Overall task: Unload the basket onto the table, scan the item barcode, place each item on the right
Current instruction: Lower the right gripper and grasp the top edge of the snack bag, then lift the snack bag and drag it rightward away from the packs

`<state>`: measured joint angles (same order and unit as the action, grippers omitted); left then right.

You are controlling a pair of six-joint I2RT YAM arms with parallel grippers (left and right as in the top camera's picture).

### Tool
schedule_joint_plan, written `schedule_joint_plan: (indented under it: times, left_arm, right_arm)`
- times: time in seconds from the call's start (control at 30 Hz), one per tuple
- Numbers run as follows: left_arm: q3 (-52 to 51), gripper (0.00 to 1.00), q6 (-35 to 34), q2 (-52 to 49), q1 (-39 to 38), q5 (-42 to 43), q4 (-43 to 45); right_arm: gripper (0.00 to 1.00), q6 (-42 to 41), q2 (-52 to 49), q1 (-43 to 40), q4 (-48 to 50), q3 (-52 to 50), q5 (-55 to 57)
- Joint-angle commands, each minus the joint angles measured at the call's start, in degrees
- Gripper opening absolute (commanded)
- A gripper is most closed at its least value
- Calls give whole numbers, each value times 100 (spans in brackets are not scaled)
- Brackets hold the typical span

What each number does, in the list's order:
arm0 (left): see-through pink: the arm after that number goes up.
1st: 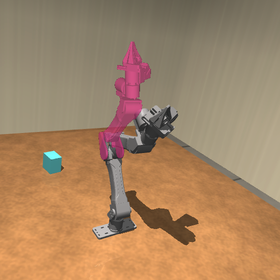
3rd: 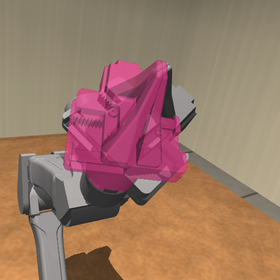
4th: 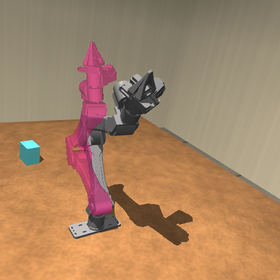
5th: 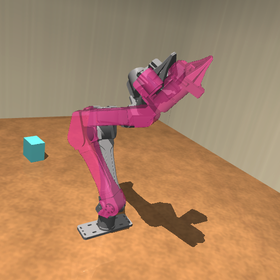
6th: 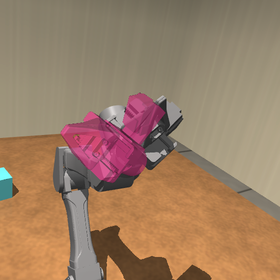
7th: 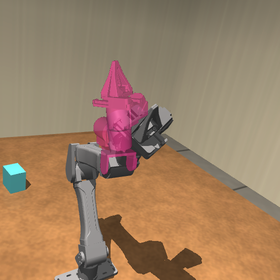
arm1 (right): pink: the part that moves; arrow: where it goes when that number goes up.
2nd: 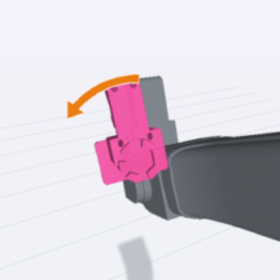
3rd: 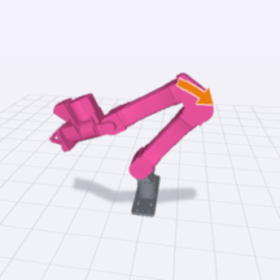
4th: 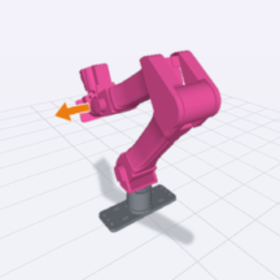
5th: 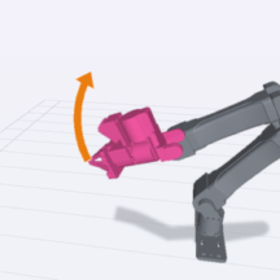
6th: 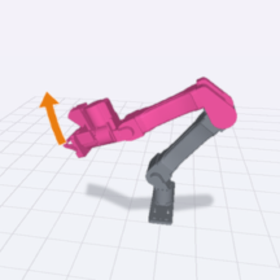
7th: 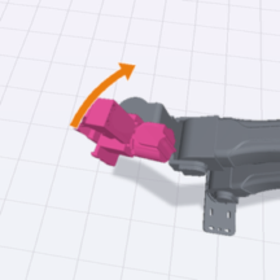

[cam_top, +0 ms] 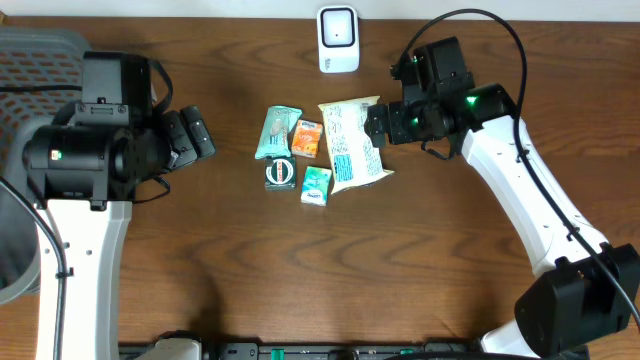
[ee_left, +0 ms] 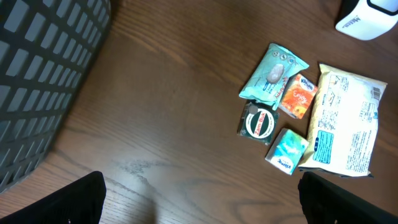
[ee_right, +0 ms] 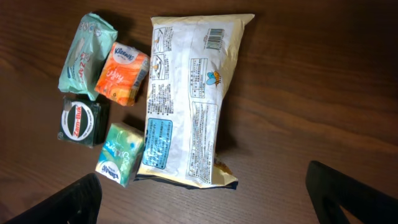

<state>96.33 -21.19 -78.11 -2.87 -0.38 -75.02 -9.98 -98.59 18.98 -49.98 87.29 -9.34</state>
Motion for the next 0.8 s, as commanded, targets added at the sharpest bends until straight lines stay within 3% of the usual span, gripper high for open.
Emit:
schedule_joint_plan:
  times: [0.0, 0.47, 0.77]
  left_arm:
    - [13, 98, -68, 26, 17, -72, -22]
    - [13, 98, -68, 26, 17, -72, -22]
    - [13, 98, -68, 26, 17, -72, -22]
  right_arm:
    - [99, 61, 0, 61, -20, 72, 37]
    - [99, -212, 0, 7, -17, 72, 446]
    - [99, -459, -68, -546, 116, 72, 570]
